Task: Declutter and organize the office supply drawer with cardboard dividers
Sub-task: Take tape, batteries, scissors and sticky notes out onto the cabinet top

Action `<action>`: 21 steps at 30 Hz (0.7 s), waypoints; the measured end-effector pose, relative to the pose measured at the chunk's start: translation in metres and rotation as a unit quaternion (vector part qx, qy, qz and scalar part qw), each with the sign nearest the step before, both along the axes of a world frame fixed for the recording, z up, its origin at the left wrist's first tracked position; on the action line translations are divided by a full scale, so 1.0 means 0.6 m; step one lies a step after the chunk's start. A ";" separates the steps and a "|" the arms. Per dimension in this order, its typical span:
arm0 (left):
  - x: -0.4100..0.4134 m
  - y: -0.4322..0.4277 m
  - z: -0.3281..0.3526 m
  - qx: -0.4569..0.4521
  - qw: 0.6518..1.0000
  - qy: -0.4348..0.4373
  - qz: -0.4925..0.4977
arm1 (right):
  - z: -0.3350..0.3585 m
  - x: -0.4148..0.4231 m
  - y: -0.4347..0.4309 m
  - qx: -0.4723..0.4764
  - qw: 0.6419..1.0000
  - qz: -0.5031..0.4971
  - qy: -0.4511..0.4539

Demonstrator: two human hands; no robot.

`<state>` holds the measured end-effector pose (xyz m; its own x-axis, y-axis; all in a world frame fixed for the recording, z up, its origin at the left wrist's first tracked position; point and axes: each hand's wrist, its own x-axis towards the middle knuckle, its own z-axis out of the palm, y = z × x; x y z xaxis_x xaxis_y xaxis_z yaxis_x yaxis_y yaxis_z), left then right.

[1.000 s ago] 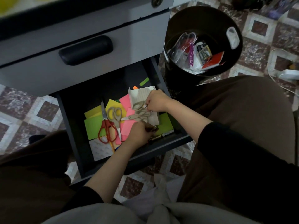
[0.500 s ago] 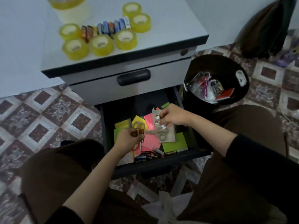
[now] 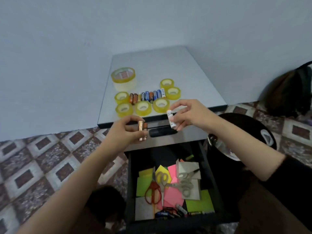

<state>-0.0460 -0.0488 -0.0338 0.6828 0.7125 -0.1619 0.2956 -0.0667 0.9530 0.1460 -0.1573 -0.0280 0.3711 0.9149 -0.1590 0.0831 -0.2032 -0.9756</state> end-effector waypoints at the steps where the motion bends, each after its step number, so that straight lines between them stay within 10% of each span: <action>1: 0.007 0.013 0.020 0.015 1.000 0.000 0.005 | 0.016 0.009 0.010 0.006 1.000 -0.007 -0.002; 21: 0.176 0.193 0.066 0.071 0.977 0.200 0.028 | 0.046 0.048 0.250 -0.144 0.958 -0.009 -0.248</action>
